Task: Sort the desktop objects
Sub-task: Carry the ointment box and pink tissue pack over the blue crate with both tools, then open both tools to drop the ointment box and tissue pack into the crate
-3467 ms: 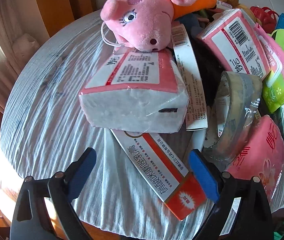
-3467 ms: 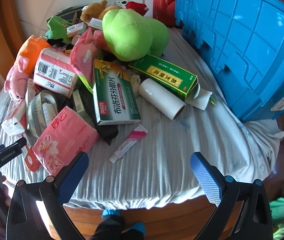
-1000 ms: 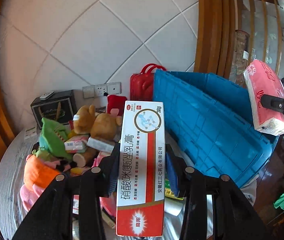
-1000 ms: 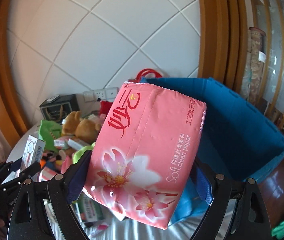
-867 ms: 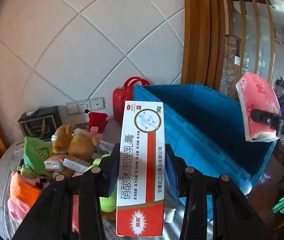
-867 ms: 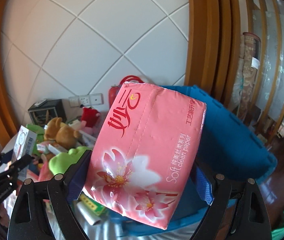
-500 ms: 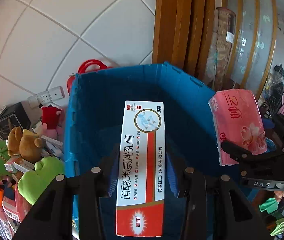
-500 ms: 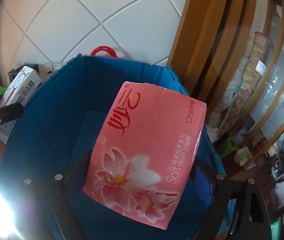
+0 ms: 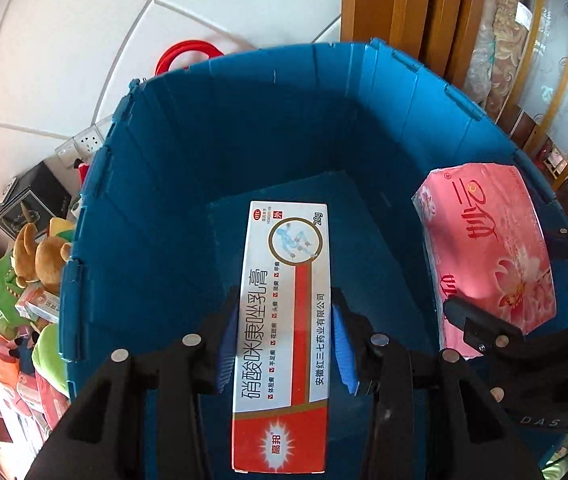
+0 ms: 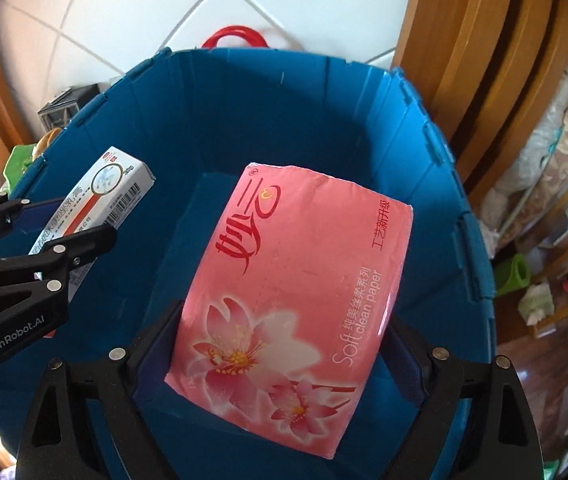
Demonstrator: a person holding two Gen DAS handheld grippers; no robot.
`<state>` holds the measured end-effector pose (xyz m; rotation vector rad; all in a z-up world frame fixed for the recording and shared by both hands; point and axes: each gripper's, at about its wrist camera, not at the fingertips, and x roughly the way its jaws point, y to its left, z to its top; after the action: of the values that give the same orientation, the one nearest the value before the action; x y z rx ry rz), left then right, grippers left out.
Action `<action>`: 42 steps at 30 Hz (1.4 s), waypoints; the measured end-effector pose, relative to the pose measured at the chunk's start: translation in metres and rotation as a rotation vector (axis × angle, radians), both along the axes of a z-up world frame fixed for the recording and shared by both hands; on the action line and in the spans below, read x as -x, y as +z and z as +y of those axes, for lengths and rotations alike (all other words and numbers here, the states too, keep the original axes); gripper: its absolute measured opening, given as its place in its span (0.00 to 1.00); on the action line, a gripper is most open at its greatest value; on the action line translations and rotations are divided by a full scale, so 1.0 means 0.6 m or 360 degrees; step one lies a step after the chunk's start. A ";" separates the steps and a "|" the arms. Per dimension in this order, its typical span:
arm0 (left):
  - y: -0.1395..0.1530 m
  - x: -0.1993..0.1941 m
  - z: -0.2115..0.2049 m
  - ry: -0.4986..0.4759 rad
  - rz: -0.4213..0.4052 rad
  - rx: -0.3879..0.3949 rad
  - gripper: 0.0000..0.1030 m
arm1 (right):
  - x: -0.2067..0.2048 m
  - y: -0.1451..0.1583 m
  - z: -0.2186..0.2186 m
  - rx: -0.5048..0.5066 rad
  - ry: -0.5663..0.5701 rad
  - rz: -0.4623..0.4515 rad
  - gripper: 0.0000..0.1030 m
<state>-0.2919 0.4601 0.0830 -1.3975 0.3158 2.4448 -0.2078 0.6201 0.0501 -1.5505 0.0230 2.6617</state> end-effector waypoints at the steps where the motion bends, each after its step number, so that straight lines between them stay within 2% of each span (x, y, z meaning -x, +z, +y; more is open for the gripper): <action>1: -0.012 0.008 0.004 -0.0001 -0.0046 0.0022 0.40 | 0.011 -0.009 0.004 0.0016 0.0001 -0.0044 0.89; 4: -0.046 0.035 0.019 0.0018 -0.0210 0.0083 0.40 | 0.039 -0.037 0.009 0.0070 0.0011 -0.0193 0.89; 7: -0.051 0.061 0.032 0.0046 -0.0277 0.0132 0.40 | 0.068 -0.064 0.008 0.0018 0.0029 -0.0327 0.89; 10: -0.038 0.087 0.046 0.0059 -0.0255 0.0157 0.40 | 0.096 -0.078 0.017 0.0036 0.0029 -0.0404 0.89; 12: -0.049 0.105 0.054 0.0082 -0.0226 0.0199 0.40 | 0.115 -0.083 0.025 0.0035 0.0015 -0.0428 0.89; 15: -0.118 0.127 0.061 0.0103 -0.0373 0.0249 0.40 | 0.144 -0.110 0.031 0.0005 -0.0002 -0.0480 0.89; 18: -0.184 0.136 0.054 0.0131 -0.0534 0.0249 0.40 | 0.159 -0.169 0.030 -0.0035 -0.0011 -0.0580 0.89; 22: -0.240 0.128 0.036 0.0178 -0.0654 0.0308 0.40 | 0.149 -0.260 0.036 -0.0004 -0.0038 -0.0741 0.88; 24: -0.262 0.123 0.026 0.0238 -0.0737 0.0306 0.40 | 0.136 -0.290 0.027 0.0010 0.0000 -0.0817 0.89; 26: -0.281 0.117 0.030 0.0223 -0.0786 0.0362 0.40 | 0.124 -0.309 0.020 0.0039 0.0036 -0.0891 0.89; 29: -0.296 0.106 0.045 0.0169 -0.0794 0.0455 0.40 | 0.116 -0.316 0.011 0.0019 0.0080 -0.0910 0.89; 31: -0.299 0.098 0.053 0.0137 -0.0779 0.0502 0.49 | 0.114 -0.310 0.010 0.0030 0.0085 -0.0889 0.89; 33: -0.297 0.092 0.055 0.0132 -0.0762 0.0521 0.64 | 0.112 -0.303 0.011 0.0036 0.0083 -0.0869 0.90; 37: -0.287 0.088 0.048 0.0161 -0.0748 0.0512 0.67 | 0.103 -0.303 0.011 0.0048 0.0073 -0.0872 0.94; 38: -0.286 0.087 0.047 0.0168 -0.0746 0.0518 0.67 | 0.100 -0.305 0.009 0.0046 0.0076 -0.0879 0.99; 42: -0.277 0.082 0.043 0.0169 -0.0739 0.0505 0.67 | 0.091 -0.299 0.000 0.0037 0.0108 -0.0869 1.00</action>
<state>-0.3410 0.4861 -0.0834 -2.1073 0.5431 2.1213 -0.2622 0.6200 -0.1294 -2.2590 -0.0246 2.1925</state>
